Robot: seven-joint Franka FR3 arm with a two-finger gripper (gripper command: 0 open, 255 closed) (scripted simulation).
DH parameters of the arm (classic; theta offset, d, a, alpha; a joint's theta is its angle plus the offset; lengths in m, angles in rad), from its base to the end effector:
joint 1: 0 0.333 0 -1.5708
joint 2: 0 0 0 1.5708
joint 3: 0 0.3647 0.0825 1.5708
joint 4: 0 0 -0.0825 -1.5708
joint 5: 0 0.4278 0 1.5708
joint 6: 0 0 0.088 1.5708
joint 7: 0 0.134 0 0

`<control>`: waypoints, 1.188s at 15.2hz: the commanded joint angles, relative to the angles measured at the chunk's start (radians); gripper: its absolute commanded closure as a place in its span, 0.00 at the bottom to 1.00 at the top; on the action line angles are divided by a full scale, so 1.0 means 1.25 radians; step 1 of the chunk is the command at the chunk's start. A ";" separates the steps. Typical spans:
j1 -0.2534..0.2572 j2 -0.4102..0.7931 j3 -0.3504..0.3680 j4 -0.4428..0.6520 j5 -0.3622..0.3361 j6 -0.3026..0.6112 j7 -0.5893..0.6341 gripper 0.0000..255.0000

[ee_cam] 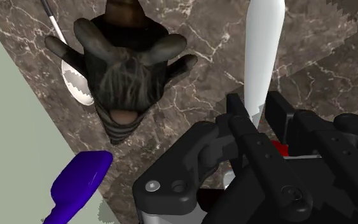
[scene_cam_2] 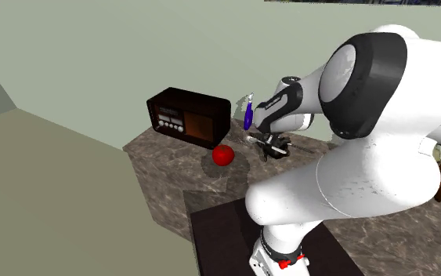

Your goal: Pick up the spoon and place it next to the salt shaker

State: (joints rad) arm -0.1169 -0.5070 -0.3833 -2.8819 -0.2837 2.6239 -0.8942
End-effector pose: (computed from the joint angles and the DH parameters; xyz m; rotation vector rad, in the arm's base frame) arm 0.3336 -0.1580 0.3217 2.8358 0.9535 0.2899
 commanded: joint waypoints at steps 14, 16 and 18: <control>0.004 0.138 -0.363 0.189 0.066 -0.020 -0.431 1.00; 0.033 0.171 -0.422 0.229 0.105 -0.026 -0.498 1.00; 0.071 0.211 -0.488 0.273 0.158 -0.034 -0.571 1.00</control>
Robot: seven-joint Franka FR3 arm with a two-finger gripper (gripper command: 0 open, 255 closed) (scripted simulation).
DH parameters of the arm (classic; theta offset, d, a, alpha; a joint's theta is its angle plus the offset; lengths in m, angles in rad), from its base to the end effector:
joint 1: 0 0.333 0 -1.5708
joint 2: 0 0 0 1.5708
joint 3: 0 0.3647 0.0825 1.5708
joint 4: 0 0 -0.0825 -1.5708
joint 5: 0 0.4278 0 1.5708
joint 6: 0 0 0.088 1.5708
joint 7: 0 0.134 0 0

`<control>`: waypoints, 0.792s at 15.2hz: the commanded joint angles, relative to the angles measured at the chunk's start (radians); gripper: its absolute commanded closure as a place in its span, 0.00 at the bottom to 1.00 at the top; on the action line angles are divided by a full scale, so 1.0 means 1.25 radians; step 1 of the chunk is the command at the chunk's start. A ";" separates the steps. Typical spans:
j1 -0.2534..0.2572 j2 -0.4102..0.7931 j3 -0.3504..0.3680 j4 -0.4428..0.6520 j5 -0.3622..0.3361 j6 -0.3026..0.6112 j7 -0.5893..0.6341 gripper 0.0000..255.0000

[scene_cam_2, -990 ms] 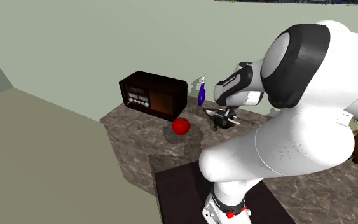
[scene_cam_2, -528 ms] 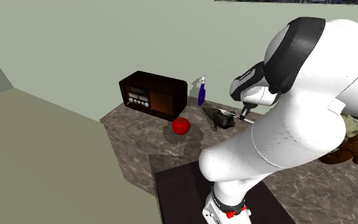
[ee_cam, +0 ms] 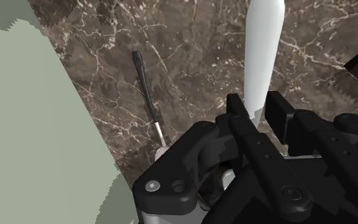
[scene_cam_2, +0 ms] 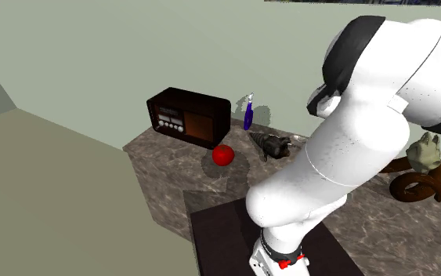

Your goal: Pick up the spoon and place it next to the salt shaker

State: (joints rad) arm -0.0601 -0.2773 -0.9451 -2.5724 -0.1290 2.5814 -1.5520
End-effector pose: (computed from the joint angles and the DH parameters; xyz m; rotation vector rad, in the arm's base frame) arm 0.2657 -0.3988 0.3275 2.8385 0.9545 0.2908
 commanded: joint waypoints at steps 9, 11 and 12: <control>0.085 0.361 -0.194 0.217 0.540 -0.101 -0.507 1.00; 0.054 0.387 -0.160 0.216 0.582 -0.093 -0.538 1.00; 0.040 0.400 -0.145 0.215 0.603 -0.089 -0.554 1.00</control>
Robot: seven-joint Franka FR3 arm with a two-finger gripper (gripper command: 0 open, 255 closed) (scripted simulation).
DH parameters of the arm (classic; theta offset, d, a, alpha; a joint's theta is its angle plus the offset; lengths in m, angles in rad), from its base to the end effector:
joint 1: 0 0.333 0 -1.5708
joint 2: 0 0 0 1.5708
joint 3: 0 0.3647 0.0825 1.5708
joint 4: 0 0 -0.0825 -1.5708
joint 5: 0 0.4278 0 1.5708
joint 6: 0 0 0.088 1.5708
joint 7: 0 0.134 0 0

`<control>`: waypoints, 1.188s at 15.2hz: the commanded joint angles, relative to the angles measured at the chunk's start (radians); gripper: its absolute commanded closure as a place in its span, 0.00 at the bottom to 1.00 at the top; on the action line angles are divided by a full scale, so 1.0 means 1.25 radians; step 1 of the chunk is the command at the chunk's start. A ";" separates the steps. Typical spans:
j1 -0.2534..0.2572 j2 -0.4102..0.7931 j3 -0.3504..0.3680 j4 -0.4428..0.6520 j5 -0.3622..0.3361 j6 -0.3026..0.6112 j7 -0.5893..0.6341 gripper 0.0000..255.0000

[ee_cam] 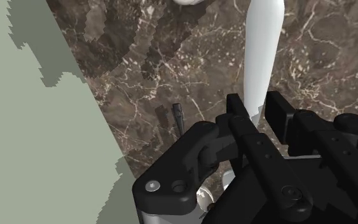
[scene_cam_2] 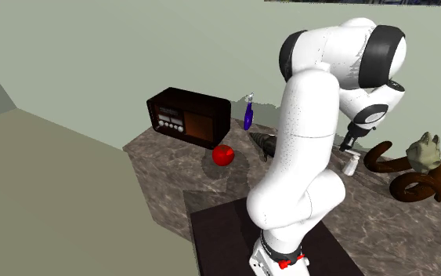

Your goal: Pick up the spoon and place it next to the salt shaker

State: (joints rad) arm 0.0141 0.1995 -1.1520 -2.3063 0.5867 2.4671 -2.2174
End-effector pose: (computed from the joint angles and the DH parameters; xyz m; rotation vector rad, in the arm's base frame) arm 0.2443 -0.5095 0.3080 2.8350 0.9587 0.2867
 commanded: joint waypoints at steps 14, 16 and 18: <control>-0.178 0.173 0.205 0.016 0.276 0.050 -0.203 1.00; -0.197 0.193 0.228 0.020 0.306 0.056 -0.226 1.00; -0.215 0.213 0.250 0.026 0.336 0.062 -0.248 1.00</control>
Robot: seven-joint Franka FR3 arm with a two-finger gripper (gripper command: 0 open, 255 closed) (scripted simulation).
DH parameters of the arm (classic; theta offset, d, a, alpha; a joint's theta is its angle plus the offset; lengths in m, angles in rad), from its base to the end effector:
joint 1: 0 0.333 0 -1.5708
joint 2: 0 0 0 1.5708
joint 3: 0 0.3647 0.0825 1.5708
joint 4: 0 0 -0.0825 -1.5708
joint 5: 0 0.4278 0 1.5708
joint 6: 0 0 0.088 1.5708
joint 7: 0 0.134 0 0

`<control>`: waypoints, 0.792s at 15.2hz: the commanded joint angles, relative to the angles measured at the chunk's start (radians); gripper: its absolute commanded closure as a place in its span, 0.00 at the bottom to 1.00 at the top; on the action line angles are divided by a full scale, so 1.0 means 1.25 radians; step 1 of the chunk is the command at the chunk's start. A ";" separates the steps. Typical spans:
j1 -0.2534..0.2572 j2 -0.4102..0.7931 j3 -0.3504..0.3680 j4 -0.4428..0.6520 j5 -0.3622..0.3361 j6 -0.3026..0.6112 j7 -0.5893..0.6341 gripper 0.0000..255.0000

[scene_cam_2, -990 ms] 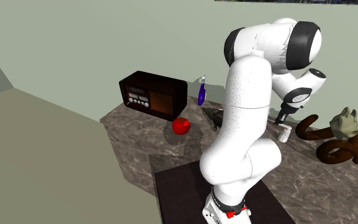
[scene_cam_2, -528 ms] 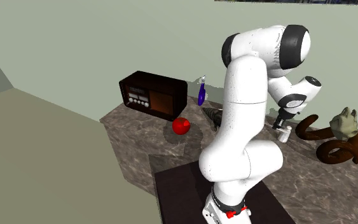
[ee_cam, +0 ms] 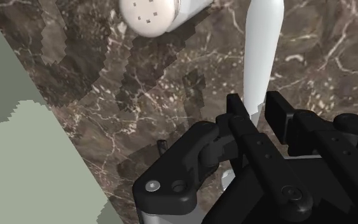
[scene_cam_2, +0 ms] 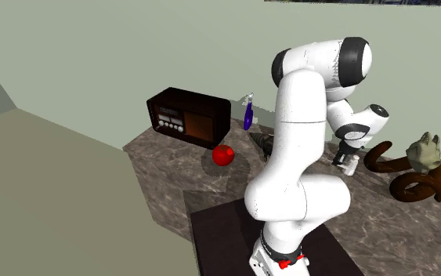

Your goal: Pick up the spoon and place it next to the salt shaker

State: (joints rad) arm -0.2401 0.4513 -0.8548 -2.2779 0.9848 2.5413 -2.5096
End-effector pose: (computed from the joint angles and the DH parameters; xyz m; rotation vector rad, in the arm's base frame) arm 0.2503 -0.5117 0.2052 2.8347 0.9583 0.2889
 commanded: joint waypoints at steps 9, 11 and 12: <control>-0.085 0.100 0.103 0.035 0.141 0.028 -0.107 1.00; -0.085 0.100 0.103 0.035 0.141 0.028 -0.107 1.00; -0.085 0.100 0.103 0.035 0.141 0.028 -0.107 1.00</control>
State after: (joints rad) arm -0.3443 0.5746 -0.7271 -2.2354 1.1587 2.5760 -2.6416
